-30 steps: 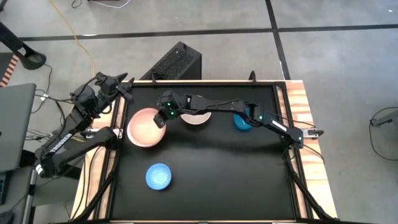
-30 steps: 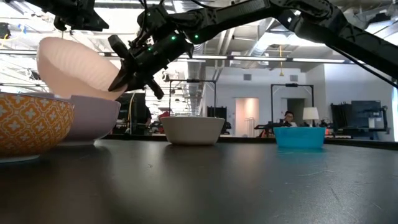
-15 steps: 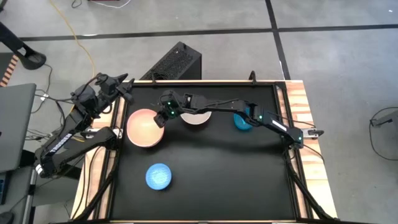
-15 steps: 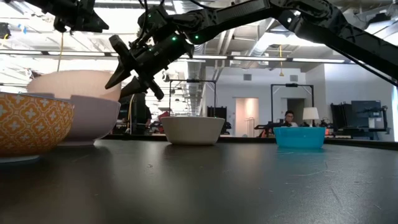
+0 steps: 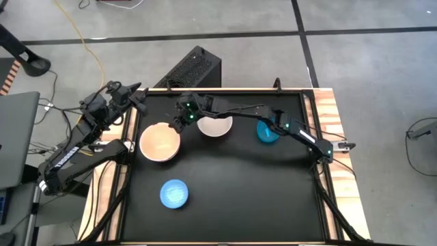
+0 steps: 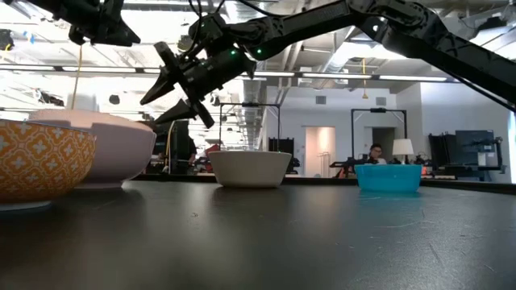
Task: Nest bowls inside each other
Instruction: Stack the gray bowl on top of the pink bowl
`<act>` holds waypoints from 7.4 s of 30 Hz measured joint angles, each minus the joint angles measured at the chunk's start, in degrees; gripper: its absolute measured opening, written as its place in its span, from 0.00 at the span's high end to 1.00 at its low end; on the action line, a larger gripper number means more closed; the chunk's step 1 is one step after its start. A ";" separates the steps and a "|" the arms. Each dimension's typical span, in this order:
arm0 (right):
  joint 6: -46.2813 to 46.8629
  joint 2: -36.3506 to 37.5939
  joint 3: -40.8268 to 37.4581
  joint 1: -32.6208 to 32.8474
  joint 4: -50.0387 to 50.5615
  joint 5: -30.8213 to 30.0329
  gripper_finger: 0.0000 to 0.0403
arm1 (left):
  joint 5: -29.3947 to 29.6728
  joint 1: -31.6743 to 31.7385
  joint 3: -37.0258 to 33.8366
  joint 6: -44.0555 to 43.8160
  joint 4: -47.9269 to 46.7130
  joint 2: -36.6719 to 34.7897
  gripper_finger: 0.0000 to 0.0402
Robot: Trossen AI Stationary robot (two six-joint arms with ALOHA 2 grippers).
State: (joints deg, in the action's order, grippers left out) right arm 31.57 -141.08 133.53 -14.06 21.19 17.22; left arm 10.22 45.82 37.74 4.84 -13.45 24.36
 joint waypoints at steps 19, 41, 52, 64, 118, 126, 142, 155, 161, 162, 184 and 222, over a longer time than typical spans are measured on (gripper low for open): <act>-21.62 12.26 0.03 -10.75 55.80 -11.99 0.45 | -8.96 -0.13 -0.02 -5.64 -6.78 0.00 0.58; -22.02 0.38 -0.85 -13.71 52.05 -15.64 0.46 | -8.93 -0.15 -0.02 -6.66 -8.70 0.02 0.58; -21.20 -0.50 -0.69 -11.08 50.19 -13.88 0.95 | -8.98 -0.14 -0.02 -7.19 -9.16 0.00 0.58; -9.94 7.99 -0.74 -2.59 41.61 -11.28 0.99 | -11.08 -0.14 -0.02 -6.56 -9.18 0.02 0.58; 13.13 0.03 -0.81 4.50 -1.29 -9.51 0.78 | -12.39 -0.13 -0.02 -1.62 -5.03 0.00 0.58; 15.20 0.03 -0.81 3.81 -4.70 -9.58 0.70 | -12.39 -0.15 -0.01 -1.62 -5.08 0.00 0.58; 24.22 0.03 -0.81 3.45 -9.75 -13.53 0.67 | -12.39 -0.15 -0.02 -2.03 -5.12 0.00 0.58; 17.88 0.03 -0.83 5.56 -8.23 -18.44 0.67 | -12.39 -0.14 -0.02 -2.05 -5.14 0.02 0.58; 15.93 0.03 -0.83 5.54 -8.25 -20.22 0.67 | -12.39 -0.15 -0.02 -2.47 -5.25 0.02 0.58; 15.95 0.03 -0.83 5.54 -8.20 -20.21 0.67 | -12.39 -0.13 -0.02 -2.49 -5.31 0.00 0.58; 11.47 1.25 -0.83 2.05 -6.49 -6.01 0.42 | -12.85 -0.15 -0.02 -2.73 -8.32 0.00 0.58; -14.60 31.22 -0.85 1.07 60.38 -25.01 0.46 | -39.46 -21.71 -12.79 -26.06 -29.96 0.37 0.58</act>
State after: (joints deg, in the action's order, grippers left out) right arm 16.98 -109.86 132.68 -12.98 81.57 -7.79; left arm -29.24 24.12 24.95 -21.22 -43.41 24.73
